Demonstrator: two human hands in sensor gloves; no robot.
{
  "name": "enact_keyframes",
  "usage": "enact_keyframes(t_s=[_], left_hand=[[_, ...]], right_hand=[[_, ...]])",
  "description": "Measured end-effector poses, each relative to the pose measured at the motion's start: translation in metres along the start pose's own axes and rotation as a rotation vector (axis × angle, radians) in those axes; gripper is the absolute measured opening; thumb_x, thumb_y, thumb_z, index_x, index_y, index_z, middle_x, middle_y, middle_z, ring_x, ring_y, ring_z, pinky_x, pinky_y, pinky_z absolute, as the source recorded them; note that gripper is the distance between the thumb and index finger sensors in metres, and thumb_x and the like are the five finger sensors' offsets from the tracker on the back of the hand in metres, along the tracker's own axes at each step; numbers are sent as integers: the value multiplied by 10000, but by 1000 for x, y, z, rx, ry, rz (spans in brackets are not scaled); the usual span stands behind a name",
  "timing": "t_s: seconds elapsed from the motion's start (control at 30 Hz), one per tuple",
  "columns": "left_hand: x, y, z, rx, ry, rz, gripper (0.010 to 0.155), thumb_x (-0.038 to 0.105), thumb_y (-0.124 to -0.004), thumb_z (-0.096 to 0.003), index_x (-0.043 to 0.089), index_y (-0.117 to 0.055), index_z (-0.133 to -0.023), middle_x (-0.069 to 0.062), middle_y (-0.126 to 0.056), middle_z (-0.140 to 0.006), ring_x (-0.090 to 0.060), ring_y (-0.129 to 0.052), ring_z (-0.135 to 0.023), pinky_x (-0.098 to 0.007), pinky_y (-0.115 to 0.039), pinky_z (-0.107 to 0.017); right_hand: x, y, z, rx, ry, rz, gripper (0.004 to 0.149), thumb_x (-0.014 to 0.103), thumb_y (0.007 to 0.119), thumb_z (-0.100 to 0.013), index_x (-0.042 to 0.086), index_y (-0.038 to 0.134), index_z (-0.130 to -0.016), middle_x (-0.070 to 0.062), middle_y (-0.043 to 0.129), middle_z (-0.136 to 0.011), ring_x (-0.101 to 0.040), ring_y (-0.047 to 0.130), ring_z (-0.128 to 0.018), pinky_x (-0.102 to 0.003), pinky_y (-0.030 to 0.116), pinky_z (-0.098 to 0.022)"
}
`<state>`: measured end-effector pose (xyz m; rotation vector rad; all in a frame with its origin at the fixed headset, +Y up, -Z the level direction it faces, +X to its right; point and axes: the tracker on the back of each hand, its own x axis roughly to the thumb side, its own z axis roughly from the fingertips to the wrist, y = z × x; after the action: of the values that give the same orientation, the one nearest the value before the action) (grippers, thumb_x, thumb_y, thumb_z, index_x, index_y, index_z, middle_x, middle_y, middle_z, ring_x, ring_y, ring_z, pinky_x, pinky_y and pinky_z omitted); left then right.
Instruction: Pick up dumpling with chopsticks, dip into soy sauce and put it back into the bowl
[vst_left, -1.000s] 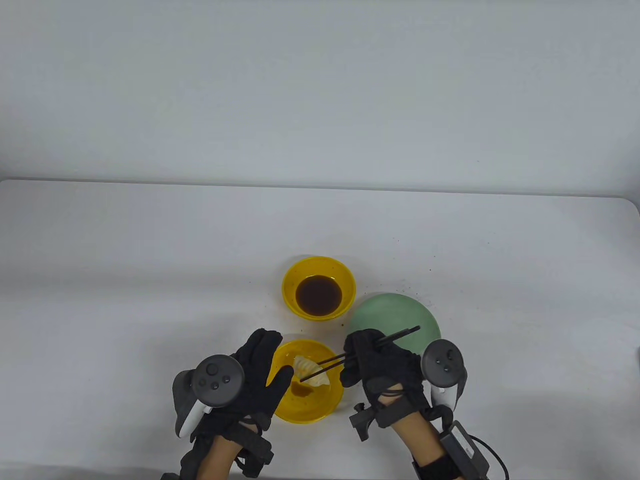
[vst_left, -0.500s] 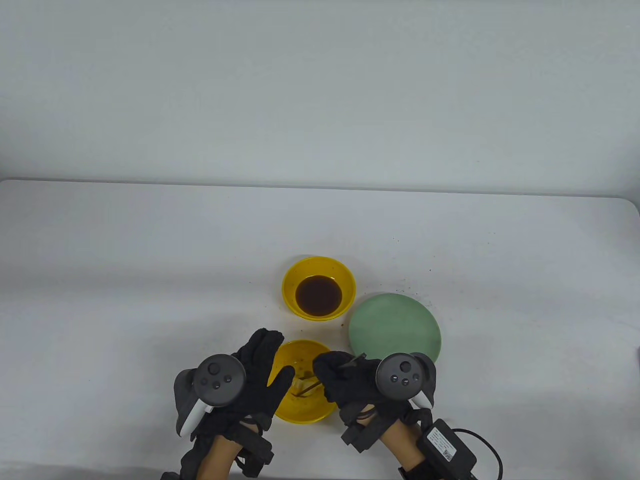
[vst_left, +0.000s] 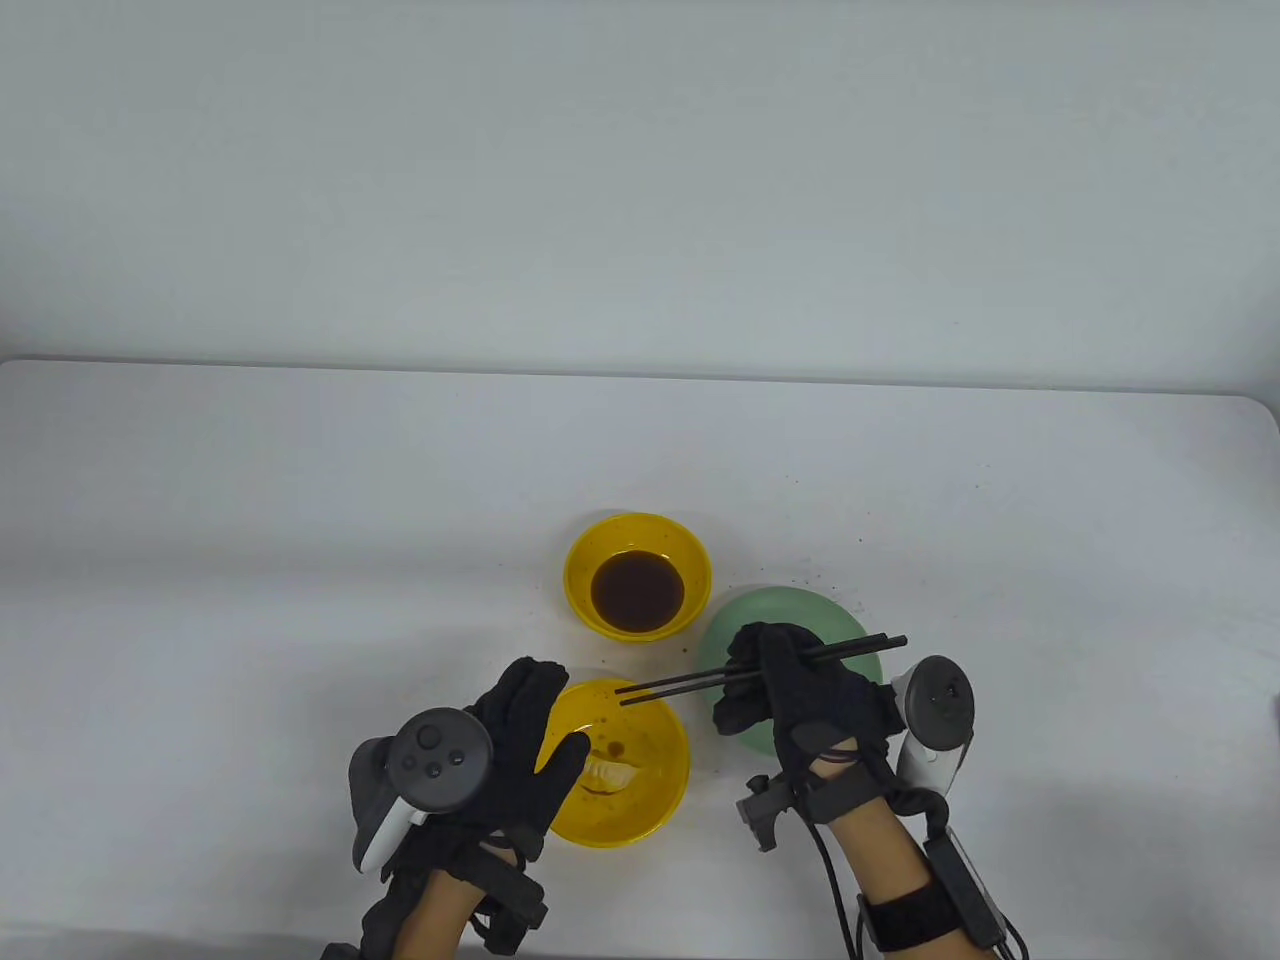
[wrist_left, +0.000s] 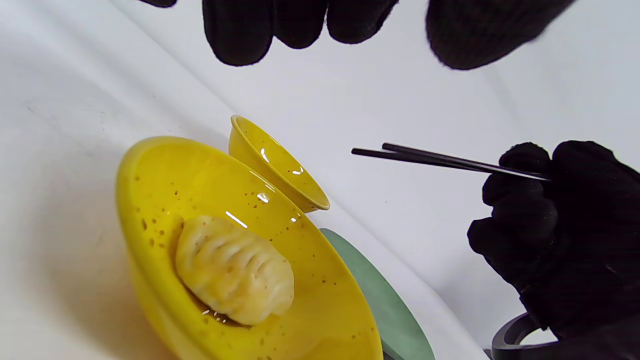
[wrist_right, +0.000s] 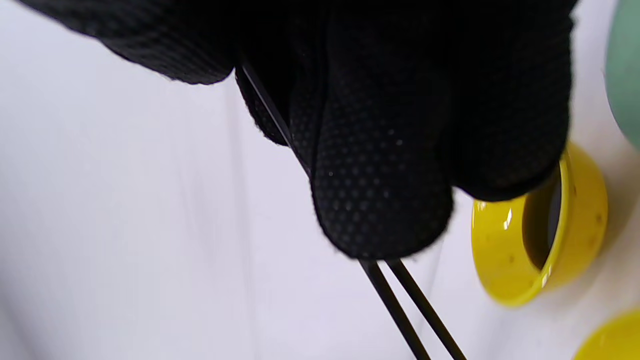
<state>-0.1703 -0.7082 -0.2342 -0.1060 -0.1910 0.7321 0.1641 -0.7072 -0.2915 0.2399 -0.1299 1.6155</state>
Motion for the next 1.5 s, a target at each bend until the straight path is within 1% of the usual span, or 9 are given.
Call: enact_keyframes(t_s=[0.17, 0.43, 0.57, 0.63, 0.7, 0.8, 0.97, 1.2, 1.5], left_hand=[[-1, 2, 1, 13, -3, 12, 762, 615, -639, -500, 342, -326, -1139, -15, -332, -1216, -367, -495, -1129, -651, -333, -811], [0, 1, 0, 0, -5, -2, 765, 617, -639, -499, 342, -324, -1140, -7, -333, -1217, -369, -493, -1130, -652, -334, -810], [0, 1, 0, 4, -10, 1, 763, 617, -638, -500, 343, -325, -1140, -11, -331, -1217, -368, -494, -1130, -651, -334, -811], [-1, -1, 0, -7, -5, -6, 763, 617, -639, -500, 342, -326, -1139, -18, -334, -1216, -370, -495, -1129, -651, -334, -811], [-1, -2, -1, -16, -2, -14, 764, 617, -638, -499, 342, -326, -1140, -7, -334, -1216, -369, -495, -1129, -652, -334, -810], [-1, -3, -1, -18, 5, -18, 764, 617, -639, -499, 341, -328, -1139, -21, -334, -1217, -369, -495, -1129, -652, -335, -810], [-2, -3, -2, -23, 11, -15, 763, 616, -640, -499, 340, -329, -1140, -12, -336, -1216, -371, -495, -1129, -652, -333, -810], [-1, -3, -2, -24, 12, -17, 764, 615, -642, -498, 341, -331, -1139, -10, -338, -1216, -371, -499, -1128, -654, -332, -809], [-1, -4, -2, -38, 13, -22, 757, 613, -644, -498, 336, -350, -1138, -17, -374, -1211, -369, -523, -1121, -656, -333, -807]], right_hand=[[28, -22, 0, -82, -198, 271, 434, 398, 764, -528, 111, 779, -853, -235, 891, -712, -274, 1080, -423, -508, 909, -384], [27, -31, -1, -107, -191, 311, 438, 383, 774, -528, 109, 763, -868, -245, 866, -745, -291, 1066, -460, -523, 891, -406], [26, -28, -3, -107, -255, 585, 433, 379, 783, -522, 137, 763, -880, -245, 829, -793, -308, 1046, -515, -533, 867, -445], [15, -19, -8, -37, -291, 880, 419, 386, 785, -514, 189, 786, -884, -243, 803, -826, -319, 1031, -558, -541, 850, -470], [2, -10, -14, 40, -303, 1060, 415, 383, 777, -508, 220, 785, -890, -252, 758, -860, -338, 1003, -603, -559, 822, -490], [-17, 1, -20, 106, -295, 1264, 418, 372, 775, -508, 221, 772, -898, -263, 719, -879, -354, 976, -633, -570, 797, -505], [-52, 28, -22, 318, -179, 1638, 443, 341, 790, -503, 216, 728, -924, -250, 659, -934, -345, 929, -720, -580, 764, -544], [-66, 39, -21, 449, -58, 1817, 526, 315, 855, -475, 274, 657, -961, -150, 628, -994, -291, 871, -825, -562, 734, -603], [-60, 32, -20, 443, 10, 1741, 573, 237, 832, -479, 312, 602, -998, -130, 670, -1014, -312, 837, -864, -576, 716, -613]])
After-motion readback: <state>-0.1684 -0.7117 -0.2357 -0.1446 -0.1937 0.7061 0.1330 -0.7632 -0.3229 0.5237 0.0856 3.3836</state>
